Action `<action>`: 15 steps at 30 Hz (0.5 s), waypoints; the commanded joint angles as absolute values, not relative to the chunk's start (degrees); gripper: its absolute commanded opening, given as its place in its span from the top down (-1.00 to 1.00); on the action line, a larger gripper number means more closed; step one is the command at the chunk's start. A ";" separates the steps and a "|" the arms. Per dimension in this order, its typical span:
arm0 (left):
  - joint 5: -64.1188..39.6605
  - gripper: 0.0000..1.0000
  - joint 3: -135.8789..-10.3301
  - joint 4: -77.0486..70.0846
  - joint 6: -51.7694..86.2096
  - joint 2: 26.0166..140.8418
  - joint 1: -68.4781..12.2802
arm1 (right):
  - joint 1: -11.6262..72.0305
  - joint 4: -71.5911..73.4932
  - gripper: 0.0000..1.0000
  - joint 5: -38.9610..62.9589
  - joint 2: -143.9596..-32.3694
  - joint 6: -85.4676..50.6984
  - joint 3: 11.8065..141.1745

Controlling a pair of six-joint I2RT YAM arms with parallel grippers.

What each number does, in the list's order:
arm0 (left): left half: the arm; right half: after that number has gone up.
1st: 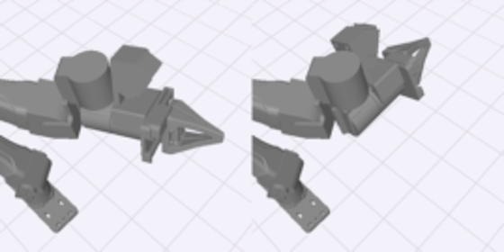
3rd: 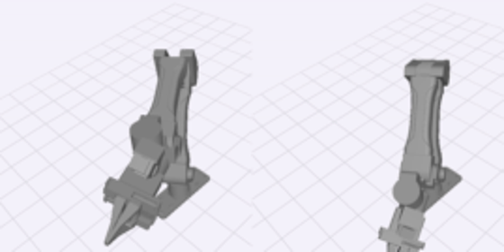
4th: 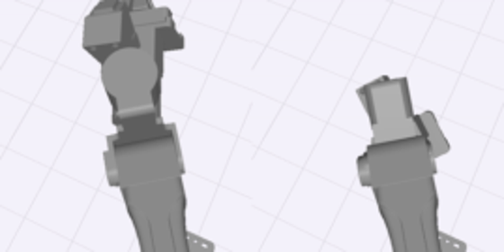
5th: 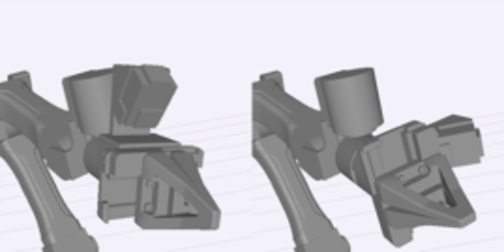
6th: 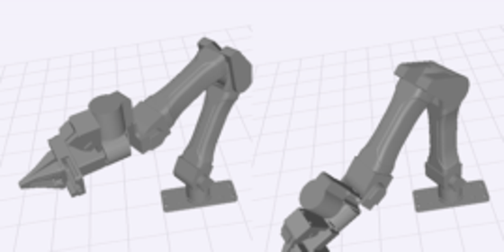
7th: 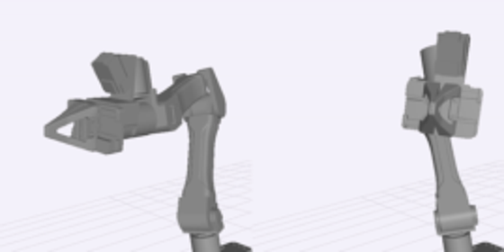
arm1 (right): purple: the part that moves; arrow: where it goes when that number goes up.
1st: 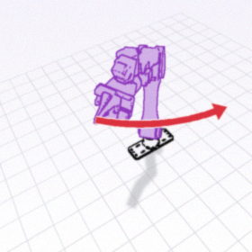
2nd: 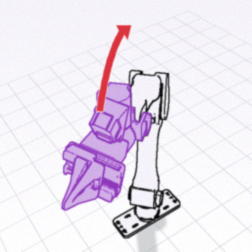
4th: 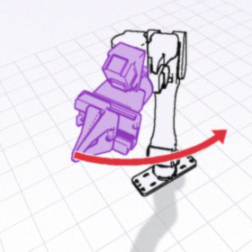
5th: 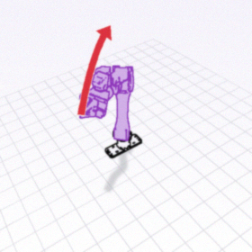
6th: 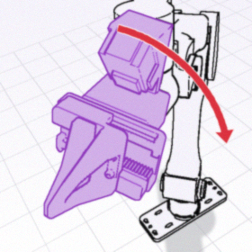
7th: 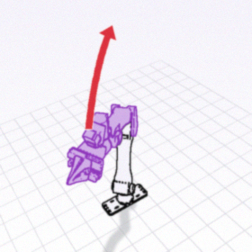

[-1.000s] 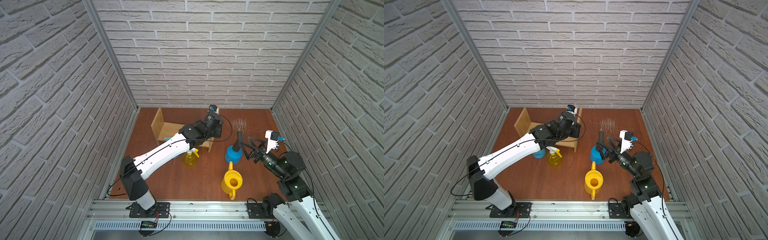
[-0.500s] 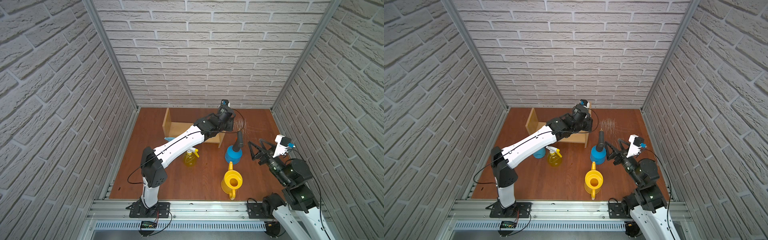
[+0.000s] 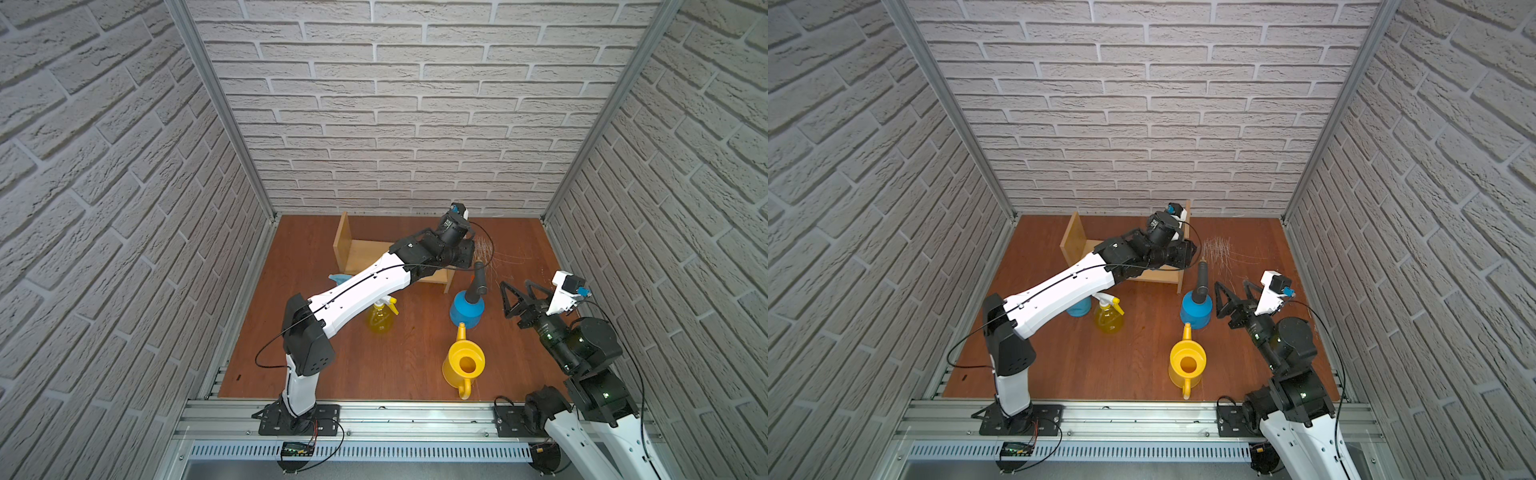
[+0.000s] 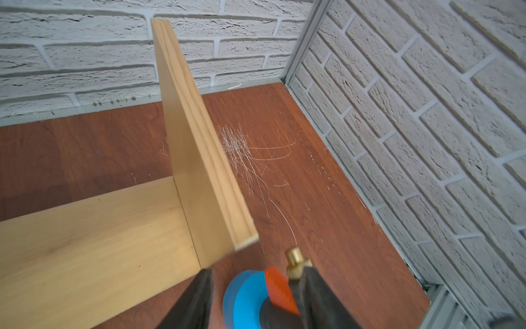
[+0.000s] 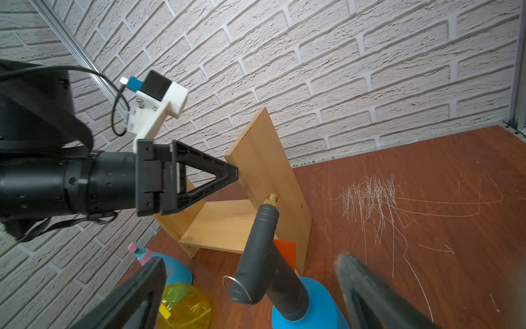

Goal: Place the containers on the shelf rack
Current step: Move the shelf to the center of the board.

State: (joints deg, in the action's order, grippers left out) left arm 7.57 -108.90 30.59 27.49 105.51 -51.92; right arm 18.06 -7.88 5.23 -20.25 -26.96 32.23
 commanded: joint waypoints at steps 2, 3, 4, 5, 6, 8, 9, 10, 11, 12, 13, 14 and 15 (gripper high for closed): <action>4.70 -0.36 -101.70 22.49 21.60 93.62 -52.23 | 18.45 -4.59 -0.98 9.17 -19.64 -25.96 32.43; 3.04 -0.39 -98.90 20.80 19.81 90.89 -52.23 | 18.46 -4.19 -0.98 9.86 -19.41 -25.89 32.34; 1.51 -0.41 -95.18 18.34 17.89 87.97 -52.23 | 18.43 -3.87 -0.98 10.49 -19.11 -25.83 32.26; 0.78 -0.41 -91.05 16.29 16.64 84.70 -52.28 | 18.44 -3.40 -0.98 11.08 -18.81 -25.78 32.11; 0.61 -0.42 -86.51 12.82 15.81 81.21 -52.22 | 18.46 -2.92 -0.98 11.77 -18.62 -25.90 32.00; 2.44 -0.45 -74.07 4.78 15.22 74.19 -52.14 | 18.45 -1.98 -0.98 13.18 -18.31 -26.08 31.74; 4.25 -0.55 -67.72 0.29 15.27 70.85 -51.97 | 18.46 -1.51 -0.98 13.86 -18.29 -26.20 31.62; 6.33 -0.66 -61.98 -3.13 15.51 67.67 -51.72 | 18.46 -1.08 -0.98 14.53 -18.28 -26.34 31.63; 8.44 -0.79 -57.57 -6.66 15.47 64.85 -51.41 | 18.46 -0.41 -0.98 15.02 -18.24 -26.52 31.41; 9.87 -0.85 -52.70 -8.70 15.45 62.14 -50.92 | 18.46 0.19 -0.97 15.86 -18.15 -26.53 31.24; 10.27 -0.86 -49.83 -9.74 15.58 59.85 -50.21 | 18.46 0.80 -0.98 16.74 -18.05 -26.59 30.95; 9.47 -0.86 -46.68 -9.78 15.64 57.29 -49.37 | 18.46 1.92 -0.98 18.00 -18.04 -26.67 30.59; 9.07 -0.86 -45.27 -9.83 15.63 55.64 -49.03 | 18.50 3.07 -0.98 18.98 -18.16 -26.66 30.34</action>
